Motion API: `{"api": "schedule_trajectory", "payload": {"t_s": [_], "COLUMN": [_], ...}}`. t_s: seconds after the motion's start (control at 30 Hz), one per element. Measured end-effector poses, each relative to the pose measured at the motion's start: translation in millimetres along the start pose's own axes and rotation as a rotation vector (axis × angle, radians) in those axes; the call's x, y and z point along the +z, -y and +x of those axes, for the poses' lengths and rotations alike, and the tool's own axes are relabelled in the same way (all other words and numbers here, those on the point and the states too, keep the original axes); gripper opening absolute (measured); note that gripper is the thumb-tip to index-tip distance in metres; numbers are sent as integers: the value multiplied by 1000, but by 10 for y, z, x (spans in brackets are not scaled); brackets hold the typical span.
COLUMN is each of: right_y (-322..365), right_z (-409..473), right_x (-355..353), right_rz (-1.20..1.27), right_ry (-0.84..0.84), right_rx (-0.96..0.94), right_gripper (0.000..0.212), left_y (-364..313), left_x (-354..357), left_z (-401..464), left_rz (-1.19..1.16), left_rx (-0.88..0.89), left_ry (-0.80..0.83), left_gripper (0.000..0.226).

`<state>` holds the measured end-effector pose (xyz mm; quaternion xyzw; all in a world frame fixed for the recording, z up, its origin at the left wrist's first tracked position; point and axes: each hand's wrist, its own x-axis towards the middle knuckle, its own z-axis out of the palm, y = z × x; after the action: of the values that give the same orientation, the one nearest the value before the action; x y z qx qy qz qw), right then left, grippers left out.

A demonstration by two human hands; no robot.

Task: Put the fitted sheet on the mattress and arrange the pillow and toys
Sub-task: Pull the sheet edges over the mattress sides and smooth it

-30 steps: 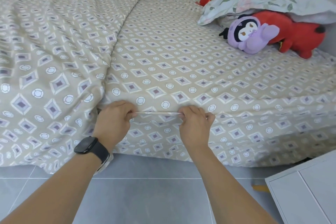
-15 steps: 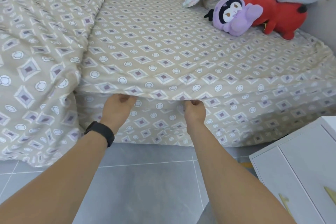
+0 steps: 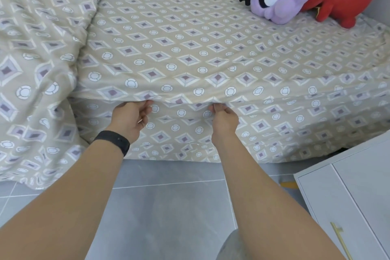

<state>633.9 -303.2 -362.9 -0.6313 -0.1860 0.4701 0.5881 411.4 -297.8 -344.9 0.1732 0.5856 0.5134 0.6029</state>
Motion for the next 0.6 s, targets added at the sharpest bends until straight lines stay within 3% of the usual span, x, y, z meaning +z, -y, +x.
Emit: {"api": "schedule_trajectory", "payload": {"t_s": [0.23,0.4,0.6], "right_y": [-57,-93,-110], "right_z": [-2,-32,-1], "right_x": [-9,32,110], "right_rz": [-86,-227,-229], "right_ry": [-60,81,-37], "right_rx": [-15,-28,-120], "right_gripper": [23,22,26], "left_y": [168,255,294], "left_x": [-52,-132,-88], "left_z": [-2,50,20], "left_rz": [177,321,301], "left_rx": [109,59,61], "left_ry": [-109,-142,-154], "left_gripper": [4,8,9]}}
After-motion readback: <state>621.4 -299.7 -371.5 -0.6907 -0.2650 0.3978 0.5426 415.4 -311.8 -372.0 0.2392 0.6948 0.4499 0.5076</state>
